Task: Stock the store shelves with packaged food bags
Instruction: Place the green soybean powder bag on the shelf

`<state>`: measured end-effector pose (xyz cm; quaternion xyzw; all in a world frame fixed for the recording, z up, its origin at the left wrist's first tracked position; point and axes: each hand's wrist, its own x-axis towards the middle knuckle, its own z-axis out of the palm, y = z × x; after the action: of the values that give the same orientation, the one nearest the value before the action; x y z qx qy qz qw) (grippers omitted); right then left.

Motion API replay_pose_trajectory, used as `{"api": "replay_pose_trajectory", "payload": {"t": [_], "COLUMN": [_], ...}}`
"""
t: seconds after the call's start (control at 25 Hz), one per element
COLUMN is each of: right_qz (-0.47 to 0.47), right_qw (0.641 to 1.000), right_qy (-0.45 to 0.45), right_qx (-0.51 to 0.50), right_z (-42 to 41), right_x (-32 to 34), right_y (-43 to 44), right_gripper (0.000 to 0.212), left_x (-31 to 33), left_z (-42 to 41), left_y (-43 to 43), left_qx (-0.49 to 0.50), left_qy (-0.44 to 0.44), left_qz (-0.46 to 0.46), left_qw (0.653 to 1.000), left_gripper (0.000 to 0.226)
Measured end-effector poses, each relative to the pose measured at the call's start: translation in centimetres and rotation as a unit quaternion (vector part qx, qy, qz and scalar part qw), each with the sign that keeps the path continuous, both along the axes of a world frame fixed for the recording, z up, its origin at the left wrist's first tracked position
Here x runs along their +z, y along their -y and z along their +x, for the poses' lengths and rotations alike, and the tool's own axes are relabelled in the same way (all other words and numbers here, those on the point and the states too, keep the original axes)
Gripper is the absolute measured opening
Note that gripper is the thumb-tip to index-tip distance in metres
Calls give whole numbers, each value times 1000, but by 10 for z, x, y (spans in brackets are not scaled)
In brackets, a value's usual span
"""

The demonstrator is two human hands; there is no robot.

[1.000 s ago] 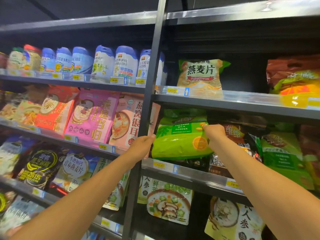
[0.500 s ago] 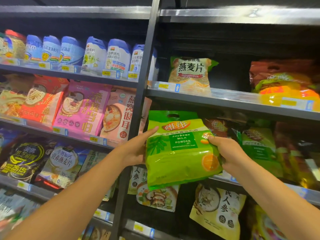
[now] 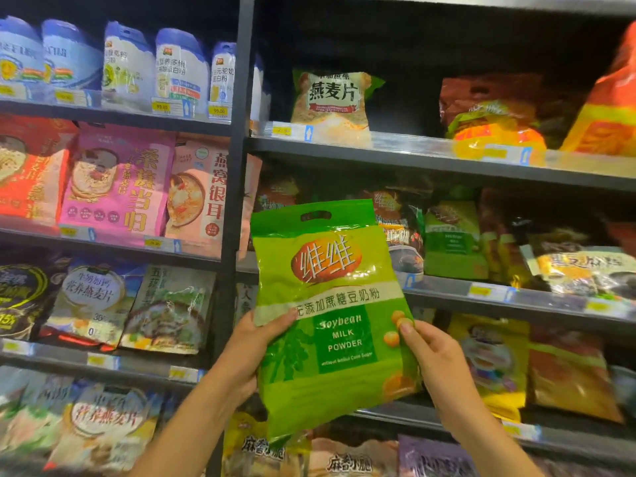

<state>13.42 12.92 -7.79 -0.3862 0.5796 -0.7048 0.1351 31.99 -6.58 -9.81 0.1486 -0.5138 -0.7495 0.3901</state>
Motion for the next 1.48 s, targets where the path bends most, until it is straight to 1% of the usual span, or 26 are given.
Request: {"api": "replay_pose_trajectory", "payload": {"t": [0.08, 0.12, 0.2, 0.24, 0.28, 0.36, 0.4, 0.48, 0.56, 0.72, 0.84, 0.92, 1.0, 1.12, 1.24, 1.32, 1.36, 1.48], "right_qz": [23, 46, 105, 140, 180, 207, 201, 172, 156, 170, 162, 158, 157, 139, 134, 110, 95, 85], "right_qw": [999, 996, 980, 971, 966, 969, 974, 983, 986, 985, 986, 987, 987, 990, 991, 994, 995, 991], "right_qy": [-21, -22, 6, 11, 0, -17, -6, 21, 36, 37, 41, 40, 33, 25, 0, -24, -36, -91], "right_qx": [37, 76, 170, 191, 188, 134, 105, 61, 49, 18, 0, -6, -9, -10, -2, -12, -20, -40], "right_z": [-3, -5, -5, -6, -6, -7, -8, -11, -16, -40, -67, -87, -112, -147, -187, -211, -222, -249], "right_x": [-25, -36, -52, -59, -64, -69, -70, -71, -69, -71, -70, -64, -57, -46, -19, 4, 16, 51], "right_y": [-15, -23, -40, -48, -54, -63, -64, -69, -77, -95, -105, -110, -116, -120, -124, -124, -124, -121], "right_gripper": [46, 53, 71, 78, 80, 68, 61, 56, 55, 53, 62, 60, 55, 57, 52, 50, 50, 53], "left_x": [-15, -21, -29, -31, -32, -30, -28, -24, -19, -10, -1, 6, 15, 29, 52, 70, 80, 107], "left_z": [2, 2, 2, 2, 1, -4, -7, -16, -30, -65, -97, -121, -148, -180, -218, -241, -251, -278], "left_y": [-12, -17, -29, -33, -37, -44, -47, -53, -59, -69, -77, -82, -86, -90, -90, -88, -88, -89], "left_qx": [21, 26, 23, 16, 9, -1, 0, -3, -16, -43, -57, -67, -74, -83, -77, -69, -63, -54], "left_qy": [6, 5, 5, 8, 16, 24, 22, 24, 32, 38, 43, 46, 48, 51, 47, 44, 44, 50], "left_qz": [-6, -6, 2, 0, -5, -12, -11, -11, -13, -28, -40, -53, -66, -76, -98, -109, -120, -150], "left_qw": [1000, 1000, 1000, 1000, 1000, 1000, 1000, 1000, 999, 998, 997, 995, 994, 992, 991, 991, 990, 986], "left_gripper": [55, 52, 47, 46, 46, 41, 37, 40, 41, 31, 28, 25, 24, 29, 38, 46, 45, 35]}}
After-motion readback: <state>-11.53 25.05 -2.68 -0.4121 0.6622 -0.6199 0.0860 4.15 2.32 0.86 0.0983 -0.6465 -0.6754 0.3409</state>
